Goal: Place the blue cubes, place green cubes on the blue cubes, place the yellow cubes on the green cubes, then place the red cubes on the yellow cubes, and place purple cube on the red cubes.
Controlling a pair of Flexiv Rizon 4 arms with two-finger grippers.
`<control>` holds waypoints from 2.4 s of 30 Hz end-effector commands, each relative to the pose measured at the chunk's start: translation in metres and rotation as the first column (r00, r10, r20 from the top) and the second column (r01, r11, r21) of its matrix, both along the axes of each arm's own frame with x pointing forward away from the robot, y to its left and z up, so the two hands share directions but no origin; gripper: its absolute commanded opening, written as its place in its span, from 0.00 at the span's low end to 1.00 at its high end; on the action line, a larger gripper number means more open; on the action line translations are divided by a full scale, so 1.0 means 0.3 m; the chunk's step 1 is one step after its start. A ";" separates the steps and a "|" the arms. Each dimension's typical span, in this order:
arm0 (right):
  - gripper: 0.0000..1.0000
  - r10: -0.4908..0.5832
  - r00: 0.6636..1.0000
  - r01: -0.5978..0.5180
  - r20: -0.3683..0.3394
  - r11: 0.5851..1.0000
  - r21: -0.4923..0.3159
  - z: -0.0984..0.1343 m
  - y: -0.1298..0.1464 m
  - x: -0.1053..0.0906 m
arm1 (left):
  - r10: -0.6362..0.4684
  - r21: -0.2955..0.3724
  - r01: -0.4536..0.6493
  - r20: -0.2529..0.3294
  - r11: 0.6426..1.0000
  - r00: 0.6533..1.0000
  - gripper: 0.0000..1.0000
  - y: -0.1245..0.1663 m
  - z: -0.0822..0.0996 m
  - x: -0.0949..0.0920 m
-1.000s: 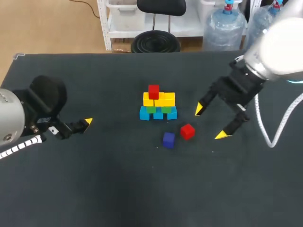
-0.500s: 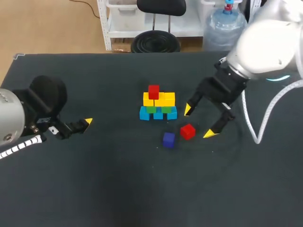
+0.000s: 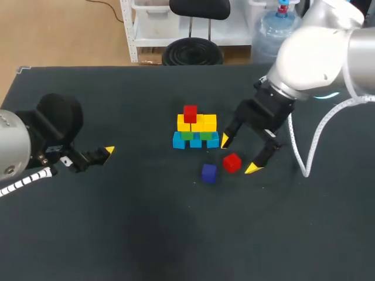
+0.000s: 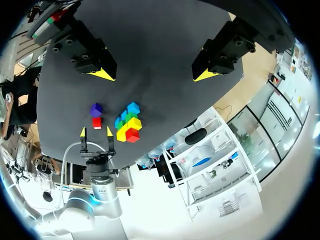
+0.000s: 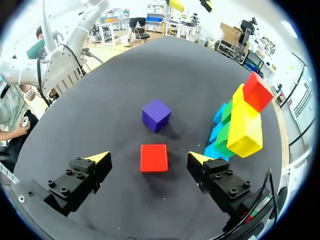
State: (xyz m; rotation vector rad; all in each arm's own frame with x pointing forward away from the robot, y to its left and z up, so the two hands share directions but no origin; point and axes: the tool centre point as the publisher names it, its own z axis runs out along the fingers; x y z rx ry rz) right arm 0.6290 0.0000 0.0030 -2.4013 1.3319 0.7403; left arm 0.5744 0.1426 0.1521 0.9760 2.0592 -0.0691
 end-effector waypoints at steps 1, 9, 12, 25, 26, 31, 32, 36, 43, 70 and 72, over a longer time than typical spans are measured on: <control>0.98 0.004 1.000 -0.004 -0.007 1.000 -0.005 -0.006 0.003 0.004 | 0.011 0.003 -0.011 0.008 1.000 1.000 1.00 -0.008 -0.006 -0.002; 0.45 0.006 1.000 -0.006 -0.009 1.000 -0.010 -0.010 -0.003 -0.002 | 0.011 0.003 -0.011 0.008 1.000 1.000 1.00 -0.008 -0.006 -0.002; 0.44 0.006 1.000 -0.006 -0.011 1.000 -0.012 -0.010 -0.002 -0.004 | 0.011 0.003 -0.011 0.008 1.000 1.000 1.00 -0.008 -0.006 -0.002; 0.00 -0.026 1.000 0.026 -0.008 1.000 0.008 0.013 -0.006 -0.015 | 0.011 0.003 -0.011 0.008 1.000 1.000 1.00 -0.008 -0.006 -0.002; 0.00 -0.040 0.999 0.040 -0.008 0.999 0.013 0.024 -0.009 -0.015 | 0.011 0.003 -0.011 0.008 1.000 1.000 1.00 -0.008 -0.006 -0.002; 0.00 -0.114 0.993 0.115 -0.010 0.993 0.031 0.089 -0.026 -0.021 | 0.011 0.003 -0.011 0.008 1.000 1.000 1.00 -0.008 -0.006 -0.002; 0.00 -0.131 0.991 0.131 -0.012 0.991 0.026 0.105 -0.031 -0.025 | 0.011 0.003 -0.011 0.008 1.000 1.000 1.00 -0.008 -0.006 -0.002; 0.00 -0.214 0.977 0.214 -0.011 0.977 0.022 0.181 -0.056 -0.037 | 0.011 0.003 -0.011 0.008 1.000 1.000 1.00 -0.008 -0.006 -0.002; 0.00 -0.403 0.915 0.403 -0.012 0.914 0.052 0.294 -0.095 0.017 | 0.011 0.003 -0.011 0.008 1.000 1.000 1.00 -0.008 -0.006 -0.002; 0.00 -0.556 0.828 0.560 -0.076 0.827 0.051 0.360 0.056 0.201 | 0.011 0.003 -0.011 0.008 1.000 1.000 1.00 -0.008 -0.006 -0.002; 0.00 -0.560 0.825 0.564 -0.073 0.825 0.050 0.360 0.057 0.207 | 0.011 0.003 -0.011 0.008 1.000 1.000 1.00 -0.008 -0.006 -0.002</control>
